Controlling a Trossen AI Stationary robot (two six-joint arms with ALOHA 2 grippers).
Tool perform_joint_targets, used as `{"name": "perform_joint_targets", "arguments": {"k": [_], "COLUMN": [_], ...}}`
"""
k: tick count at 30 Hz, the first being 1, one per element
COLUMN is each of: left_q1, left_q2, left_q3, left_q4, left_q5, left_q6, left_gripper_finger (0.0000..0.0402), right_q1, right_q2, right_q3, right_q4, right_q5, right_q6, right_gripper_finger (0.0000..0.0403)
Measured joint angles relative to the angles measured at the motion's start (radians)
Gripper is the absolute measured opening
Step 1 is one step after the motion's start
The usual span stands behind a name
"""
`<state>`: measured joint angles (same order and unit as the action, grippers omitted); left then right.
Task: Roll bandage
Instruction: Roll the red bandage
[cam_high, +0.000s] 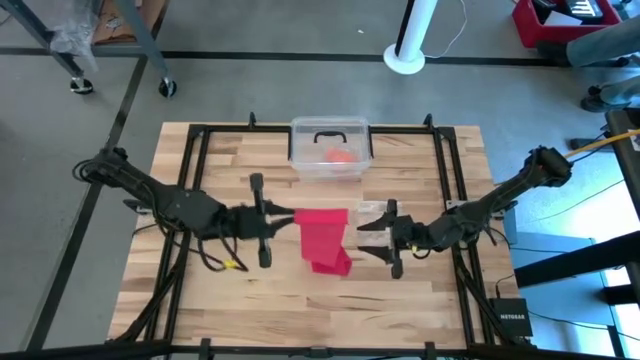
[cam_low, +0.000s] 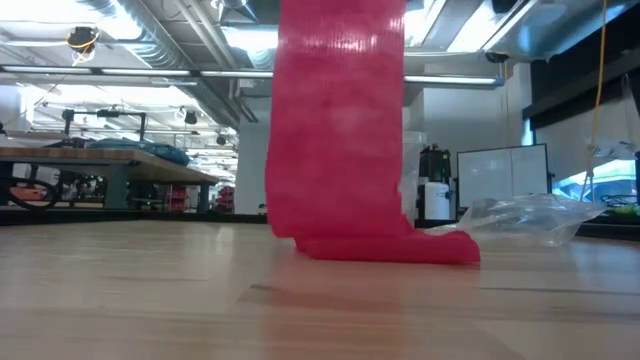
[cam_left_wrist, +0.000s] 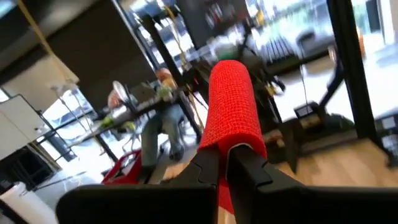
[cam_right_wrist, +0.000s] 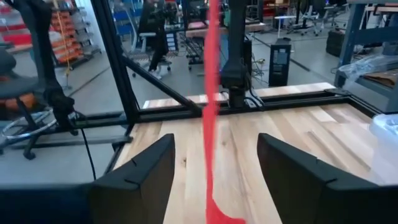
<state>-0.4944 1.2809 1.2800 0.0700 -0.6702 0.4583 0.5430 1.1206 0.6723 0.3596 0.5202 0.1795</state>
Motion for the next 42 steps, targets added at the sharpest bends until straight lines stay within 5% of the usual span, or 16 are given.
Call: {"name": "perform_joint_targets", "arguments": {"k": [8,27,34,42], "left_q1": [-0.002,-0.015,-0.015,-0.015], "left_q2": [-0.049,-0.055,-0.054,-0.054], "left_q3": [-0.186,-0.186,-0.185,-0.184], "left_q4": [0.206,0.203,0.209,0.191], "left_q5": [0.016,0.071,0.129,0.132], "left_q6": [-0.01,-0.041,-0.057,-0.07], "left_gripper_finger": [0.0004,0.0004,0.0004,0.0004], "right_q1": [-0.026,-0.089,-0.138,-0.138], "right_q2": [0.072,0.361,0.43,0.48], "right_q3": [0.0,0.0,0.016,0.09], "right_q4": [0.203,0.321,0.401,0.383], "right_q5": [-0.001,0.12,0.039,0.006], "right_q6": [-0.028,-0.109,-0.109,-0.198], "right_gripper_finger": [0.0227,0.0227,0.0225,0.0127]}}
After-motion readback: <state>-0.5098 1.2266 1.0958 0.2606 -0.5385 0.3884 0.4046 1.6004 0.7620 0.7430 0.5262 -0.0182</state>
